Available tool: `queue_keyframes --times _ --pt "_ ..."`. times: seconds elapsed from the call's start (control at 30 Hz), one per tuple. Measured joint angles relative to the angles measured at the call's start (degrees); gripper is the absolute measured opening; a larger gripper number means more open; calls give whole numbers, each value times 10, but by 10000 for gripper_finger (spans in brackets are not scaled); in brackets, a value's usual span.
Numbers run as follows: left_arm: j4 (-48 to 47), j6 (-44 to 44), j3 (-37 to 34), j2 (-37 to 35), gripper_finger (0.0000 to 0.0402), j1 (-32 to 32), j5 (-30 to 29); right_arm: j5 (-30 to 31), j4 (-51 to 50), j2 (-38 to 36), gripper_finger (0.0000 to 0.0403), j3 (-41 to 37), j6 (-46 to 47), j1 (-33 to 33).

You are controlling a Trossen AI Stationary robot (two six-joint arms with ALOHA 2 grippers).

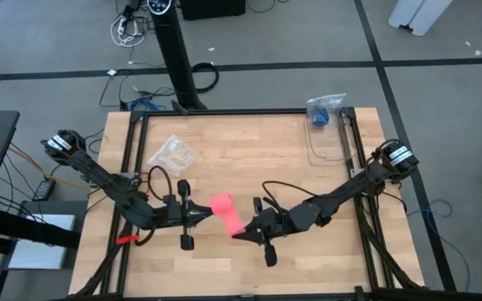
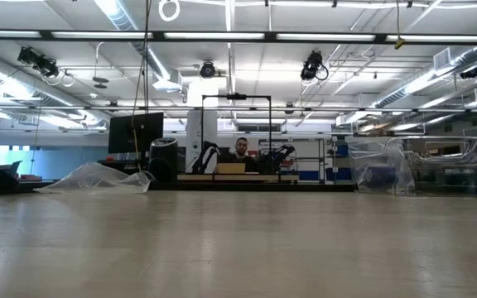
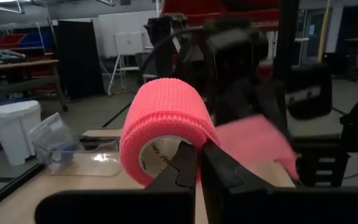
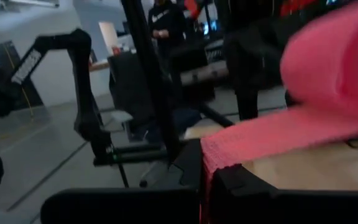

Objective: Roll bandage
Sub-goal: Roll the pink bandage

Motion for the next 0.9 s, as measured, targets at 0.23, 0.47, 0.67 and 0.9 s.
queue_keyframes --times 0.23,0.47,0.67,0.9 --pt "-25 -2 0 0 10 0 3 8 0 0 2 49 -20 -14" --pt "-50 -1 1 -1 10 0 -7 6 -35 0 2 85 -6 -40" --pt "-77 0 1 -1 10 0 -21 7 -49 0 4 85 28 -70" --pt "-116 -1 1 0 10 1 -68 -10 -69 3 4 85 67 -66"
